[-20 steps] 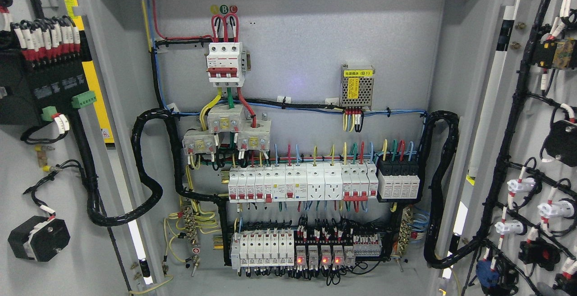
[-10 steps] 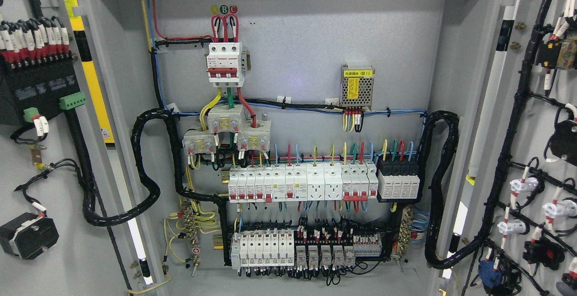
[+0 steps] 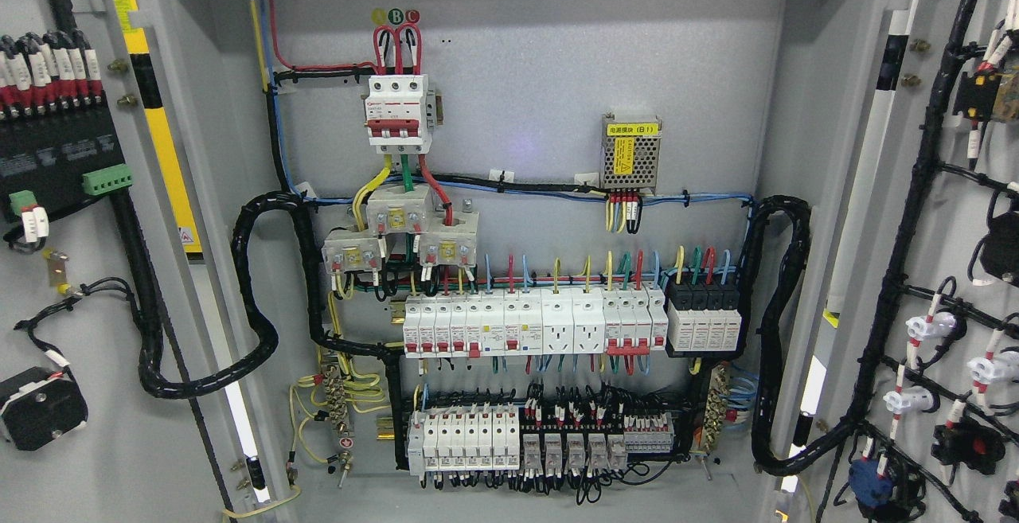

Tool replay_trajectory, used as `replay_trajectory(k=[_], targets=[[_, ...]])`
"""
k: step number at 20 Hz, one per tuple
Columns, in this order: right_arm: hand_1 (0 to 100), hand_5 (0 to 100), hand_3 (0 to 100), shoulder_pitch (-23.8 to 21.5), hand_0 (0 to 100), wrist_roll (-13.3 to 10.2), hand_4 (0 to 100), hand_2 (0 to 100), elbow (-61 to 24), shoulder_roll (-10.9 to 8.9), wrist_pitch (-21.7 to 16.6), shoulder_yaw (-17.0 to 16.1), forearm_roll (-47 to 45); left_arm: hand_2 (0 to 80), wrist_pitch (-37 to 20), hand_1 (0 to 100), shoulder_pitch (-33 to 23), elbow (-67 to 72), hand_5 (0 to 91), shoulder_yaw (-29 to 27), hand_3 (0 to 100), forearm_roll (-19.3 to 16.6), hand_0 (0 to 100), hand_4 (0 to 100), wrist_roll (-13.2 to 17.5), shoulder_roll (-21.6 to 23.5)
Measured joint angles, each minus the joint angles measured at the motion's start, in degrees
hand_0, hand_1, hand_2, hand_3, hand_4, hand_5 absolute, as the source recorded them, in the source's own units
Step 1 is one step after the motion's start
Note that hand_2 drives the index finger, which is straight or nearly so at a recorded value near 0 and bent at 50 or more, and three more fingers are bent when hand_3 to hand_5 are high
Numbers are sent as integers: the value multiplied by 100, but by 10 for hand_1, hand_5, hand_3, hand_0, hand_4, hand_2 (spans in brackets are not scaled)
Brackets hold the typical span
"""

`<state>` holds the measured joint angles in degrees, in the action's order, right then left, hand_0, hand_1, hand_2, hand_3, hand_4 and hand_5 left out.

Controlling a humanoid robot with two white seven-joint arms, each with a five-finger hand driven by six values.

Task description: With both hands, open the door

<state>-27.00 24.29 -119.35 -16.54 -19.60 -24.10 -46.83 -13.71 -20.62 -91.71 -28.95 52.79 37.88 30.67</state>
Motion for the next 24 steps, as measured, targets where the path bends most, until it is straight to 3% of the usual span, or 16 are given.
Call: replay_trajectory(k=[6, 24], targets=[[120, 0, 0, 18, 201, -1, 0, 0, 15, 16, 0, -141, -12, 0, 148, 0, 266, 471, 0, -4, 0, 34, 0, 0, 220, 246], [120, 0, 0, 11, 201, 5, 0, 0, 21, 104, -43, -342, -49, 0, 164, 0, 459, 1002, 0, -36, 0, 47, 0, 0, 250, 510]])
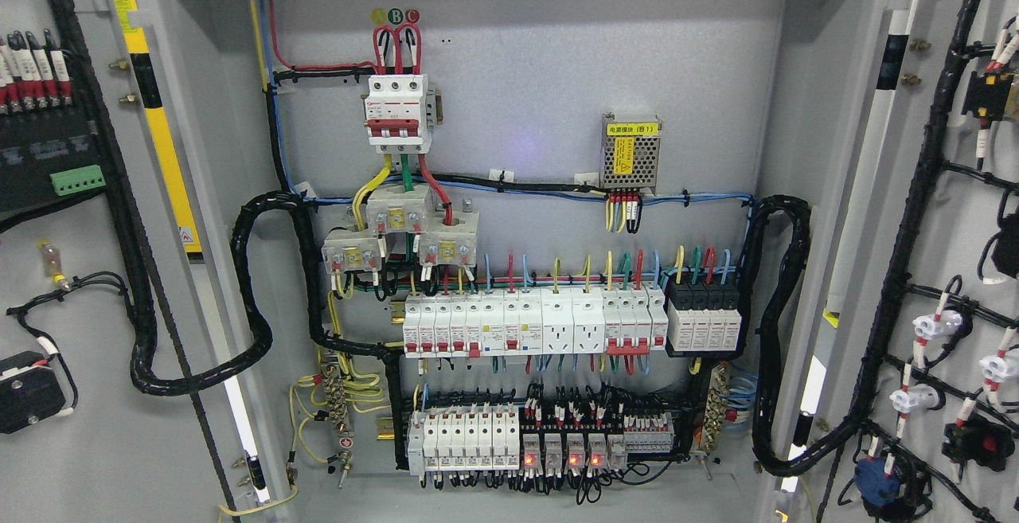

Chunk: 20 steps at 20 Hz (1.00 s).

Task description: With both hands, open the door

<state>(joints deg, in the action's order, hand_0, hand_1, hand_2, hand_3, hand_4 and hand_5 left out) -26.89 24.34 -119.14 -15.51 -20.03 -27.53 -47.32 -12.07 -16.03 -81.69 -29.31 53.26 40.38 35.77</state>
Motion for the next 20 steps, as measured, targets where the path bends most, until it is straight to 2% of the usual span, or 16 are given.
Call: replay_trajectory(k=[6, 12, 16, 20], targets=[[121, 0, 0, -34, 201, 20, 0, 0, -21, -17, -47, 136, -15, 0, 83, 0, -250, -523, 0, 8, 0, 1, 0, 0, -20, -148], [121, 0, 0, -47, 203, 50, 0, 0, -36, -157, -132, 548, -21, 0, 153, 0, -359, -1063, 0, 46, 0, -17, 0, 0, -178, -373], [122, 0, 0, -40, 203, 57, 0, 0, -23, -242, -148, 1049, 0, 0, 157, 0, -389, -1401, 0, 236, 0, -71, 0, 0, -413, -554], [121, 0, 0, -8, 202, 71, 0, 0, 133, -284, -126, 1713, 128, 0, 181, 0, -400, -1662, 0, 547, 0, -417, 0, 0, -658, -810]])
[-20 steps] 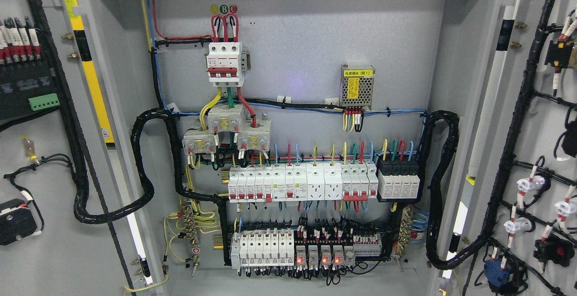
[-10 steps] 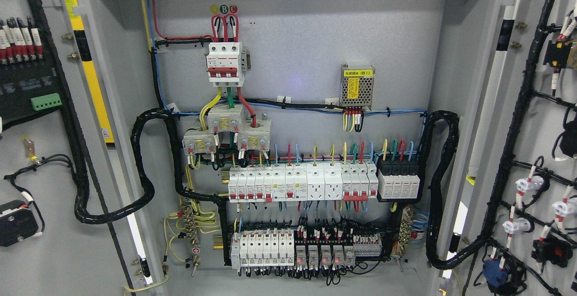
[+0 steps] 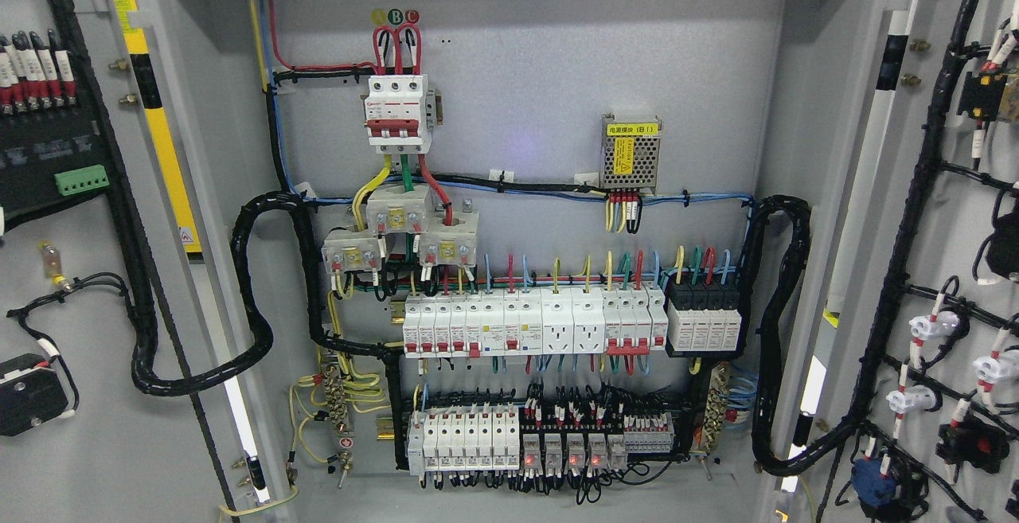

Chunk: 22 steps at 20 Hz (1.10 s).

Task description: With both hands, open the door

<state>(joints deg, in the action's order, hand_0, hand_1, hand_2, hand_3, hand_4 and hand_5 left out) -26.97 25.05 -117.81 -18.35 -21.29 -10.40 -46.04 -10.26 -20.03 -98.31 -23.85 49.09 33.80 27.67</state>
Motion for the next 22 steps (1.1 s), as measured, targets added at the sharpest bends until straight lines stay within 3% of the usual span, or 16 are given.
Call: replay_trajectory(k=[5, 11, 13, 17, 22], targets=[[122, 0, 0, 53, 201, 4, 0, 0, 674, 75, 22, 832, 672, 0, -58, 0, 21, -220, 0, 481, 0, -798, 0, 0, -109, -439], [122, 0, 0, 156, 201, -64, 0, 0, 2165, 434, -12, 1521, 1475, 0, -202, 0, -29, 70, 0, 1150, 0, -2517, 0, 0, -130, -1314], [122, 0, 0, 226, 202, -65, 0, 0, 2747, 562, -26, 1674, 1656, 0, -431, 0, -42, 399, 0, 1353, 0, -2926, 0, 0, -159, -1556], [123, 0, 0, 383, 201, -69, 0, 0, 3919, 784, -30, 1902, 1887, 0, -813, 0, 25, 1437, 0, 1664, 0, -3409, 0, 0, -290, -1919], [123, 0, 0, 881, 201, -61, 0, 0, 5605, 1086, 15, 2013, 2005, 0, -991, 0, 451, 3302, 0, 1811, 0, -3647, 0, 0, -340, -2224]])
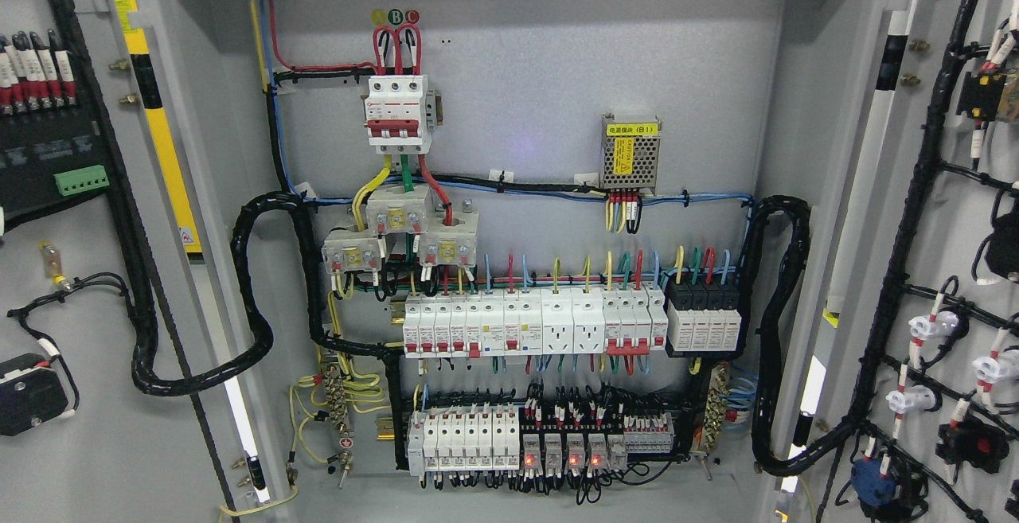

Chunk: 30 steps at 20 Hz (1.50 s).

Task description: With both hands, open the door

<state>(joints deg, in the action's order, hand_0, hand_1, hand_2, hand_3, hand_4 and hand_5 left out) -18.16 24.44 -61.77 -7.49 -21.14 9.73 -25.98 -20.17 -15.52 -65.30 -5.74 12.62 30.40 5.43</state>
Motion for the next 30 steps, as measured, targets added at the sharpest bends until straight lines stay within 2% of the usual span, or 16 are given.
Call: replay_trajectory(k=[4, 5, 9, 12, 15, 16, 19, 22, 25, 30], targets=[[122, 0, 0, 400, 201, 28, 0, 0, 1401, 230, 27, 3, 39, 0, -16, 0, 514, 1798, 0, -53, 0, -83, 0, 0, -9, -168], [122, 0, 0, 484, 201, -26, 0, 0, 1716, 275, 43, 3, 45, 0, -20, 0, 592, 2258, 0, -64, 0, -97, 0, 0, -15, -201], [122, 0, 0, 727, 201, -718, 0, 0, 2740, 420, 246, 19, 77, 0, 89, 0, 764, 3583, 0, -95, 0, -158, 0, 0, -8, -229], [122, 0, 0, 827, 201, -1064, 0, 0, 3320, 499, 390, 33, 225, 0, 443, 0, 834, 4382, 0, -111, 0, -182, 0, 0, 3, -238], [122, 0, 0, 882, 201, -1424, 0, 0, 3743, 511, 733, 38, 528, 0, 719, 0, 880, 4992, 0, -124, 0, -197, 0, 0, 24, -242], [122, 0, 0, 896, 201, -1573, 0, 0, 3865, 506, 845, 40, 617, 0, 785, 0, 895, 5163, 0, -125, 0, -201, 0, 0, -38, -243], [120, 0, 0, 928, 202, -1883, 0, 0, 4175, 490, 1229, 47, 936, 0, 980, 0, 915, 5590, 0, -105, 0, -215, 0, 0, -652, -237], [120, 0, 0, 946, 202, -2078, 0, 0, 4404, 471, 1597, 49, 1282, 0, 1063, 0, 932, 5911, 0, -74, 0, -222, 0, 0, -1024, -225], [120, 0, 0, 961, 202, -2260, 0, 0, 4585, 437, 1784, 54, 1501, 0, 1094, 0, 946, 6149, 0, -49, 0, -226, 0, 0, -1160, -209], [120, 0, 0, 973, 203, -2351, 0, 0, 4794, 385, 2015, 57, 1722, 0, 1117, 0, 977, 6433, 0, -17, 0, -231, 0, 0, -1227, -186]])
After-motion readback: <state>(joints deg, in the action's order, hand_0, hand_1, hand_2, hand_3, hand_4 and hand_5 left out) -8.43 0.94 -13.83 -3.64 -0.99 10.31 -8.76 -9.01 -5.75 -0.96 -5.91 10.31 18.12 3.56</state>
